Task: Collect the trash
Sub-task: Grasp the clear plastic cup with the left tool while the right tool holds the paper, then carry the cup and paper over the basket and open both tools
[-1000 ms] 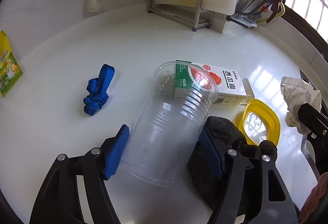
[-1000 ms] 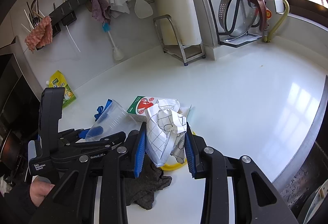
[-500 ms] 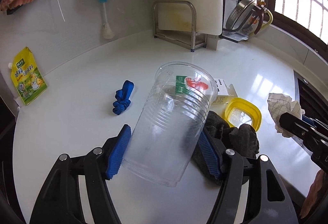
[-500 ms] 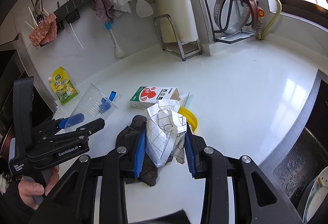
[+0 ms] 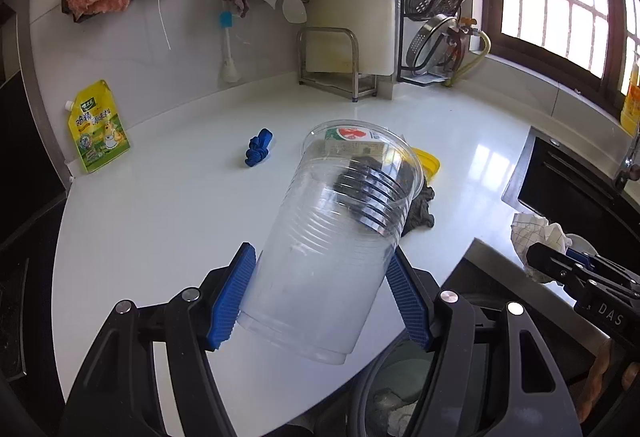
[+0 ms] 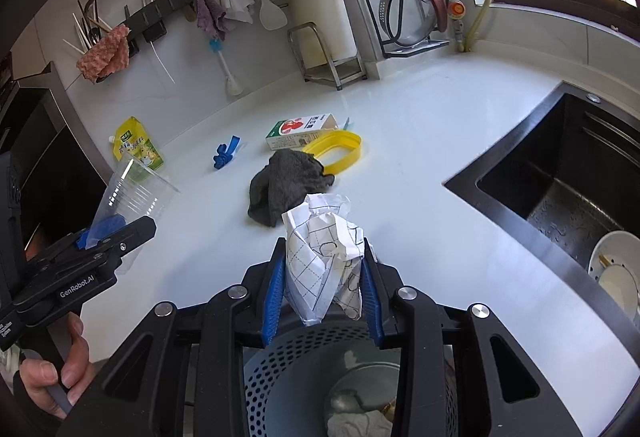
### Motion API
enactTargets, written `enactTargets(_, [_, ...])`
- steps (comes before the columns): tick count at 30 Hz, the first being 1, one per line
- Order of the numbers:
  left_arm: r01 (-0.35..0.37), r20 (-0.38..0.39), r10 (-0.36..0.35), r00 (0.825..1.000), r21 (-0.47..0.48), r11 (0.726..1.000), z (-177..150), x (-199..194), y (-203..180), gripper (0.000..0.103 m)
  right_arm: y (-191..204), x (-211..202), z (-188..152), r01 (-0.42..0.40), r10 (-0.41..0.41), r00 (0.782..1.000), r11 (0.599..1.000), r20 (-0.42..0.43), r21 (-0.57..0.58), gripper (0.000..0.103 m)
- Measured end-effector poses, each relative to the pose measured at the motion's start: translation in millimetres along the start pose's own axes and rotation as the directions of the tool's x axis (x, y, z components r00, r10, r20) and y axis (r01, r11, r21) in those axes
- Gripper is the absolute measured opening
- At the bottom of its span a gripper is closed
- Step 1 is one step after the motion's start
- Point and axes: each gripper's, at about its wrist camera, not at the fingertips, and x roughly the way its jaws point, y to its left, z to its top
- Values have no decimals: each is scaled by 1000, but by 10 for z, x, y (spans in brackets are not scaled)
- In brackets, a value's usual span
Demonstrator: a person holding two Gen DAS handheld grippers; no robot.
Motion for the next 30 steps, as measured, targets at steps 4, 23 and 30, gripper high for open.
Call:
enactTargets(4, [16, -12, -16, 1000, -11, 1000, -229, -170, -66, 65, -82, -198, -318, 18, -18, 1000, 1000, -14, 16, 33])
enactTargets(23, [113, -145, -109, 983, 18, 993, -1040, -364, -597, 65, -237, -607, -1052, 5, -1, 997, 999, -77, 50, 33])
enactTargets(30, [115, -162, -108, 981, 33, 993, -1115, -342, -675, 65, -227, -578, -1169, 11, -7, 993, 999, -120, 36, 33])
